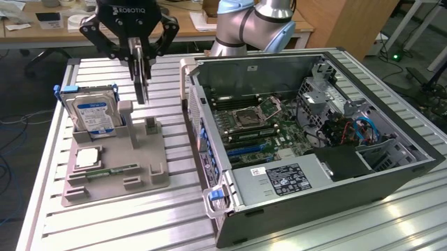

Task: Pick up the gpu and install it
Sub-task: 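Pick up the gpu and move the gpu toward the slot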

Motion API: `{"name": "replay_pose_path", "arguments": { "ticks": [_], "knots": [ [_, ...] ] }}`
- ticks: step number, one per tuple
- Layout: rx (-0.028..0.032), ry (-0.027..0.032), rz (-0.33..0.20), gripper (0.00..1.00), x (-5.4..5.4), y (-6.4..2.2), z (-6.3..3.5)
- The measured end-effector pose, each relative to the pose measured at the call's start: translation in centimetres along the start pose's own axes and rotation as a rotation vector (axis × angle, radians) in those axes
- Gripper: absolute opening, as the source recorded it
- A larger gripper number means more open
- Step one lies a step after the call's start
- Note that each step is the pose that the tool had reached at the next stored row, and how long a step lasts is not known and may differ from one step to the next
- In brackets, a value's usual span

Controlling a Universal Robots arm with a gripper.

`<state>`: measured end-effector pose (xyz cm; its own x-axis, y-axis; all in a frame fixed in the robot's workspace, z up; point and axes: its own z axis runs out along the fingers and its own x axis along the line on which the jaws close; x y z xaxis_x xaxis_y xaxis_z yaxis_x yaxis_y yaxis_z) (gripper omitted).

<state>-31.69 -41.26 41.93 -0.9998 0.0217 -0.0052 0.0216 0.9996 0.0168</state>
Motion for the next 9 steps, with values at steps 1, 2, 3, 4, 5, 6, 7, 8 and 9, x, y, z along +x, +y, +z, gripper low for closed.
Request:
{"name": "replay_pose_path", "arguments": {
  "ticks": [1, 2, 3, 4, 5, 6, 7, 8, 9],
  "knots": [
    [-0.0001, 0.0000, 0.000, 0.28, 0.0, 0.00, -0.16],
    [-0.0002, 0.0000, 0.000, 0.28, 0.0, 0.00, -0.33],
    [-0.0003, 0.0000, 0.000, 0.28, 0.0, 0.01, -0.50],
    [-0.0004, 0.0000, 0.000, 0.28, 0.0, 0.01, -0.67],
    [-0.0005, 0.0000, 0.000, 0.28, 0.0, 0.01, -0.84],
    [-0.0006, 0.0000, 0.000, 0.28, 0.0, 0.02, -1.01],
    [-0.0007, 0.0000, 0.000, 0.28, 0.0, 0.02, -1.20],
    [-0.0008, 0.0000, 0.000, 0.28, 0.0, 0.02, -1.37],
    [-0.0009, -0.0001, 0.000, 0.28, 0.0, 0.02, -1.53]
  ]
}}
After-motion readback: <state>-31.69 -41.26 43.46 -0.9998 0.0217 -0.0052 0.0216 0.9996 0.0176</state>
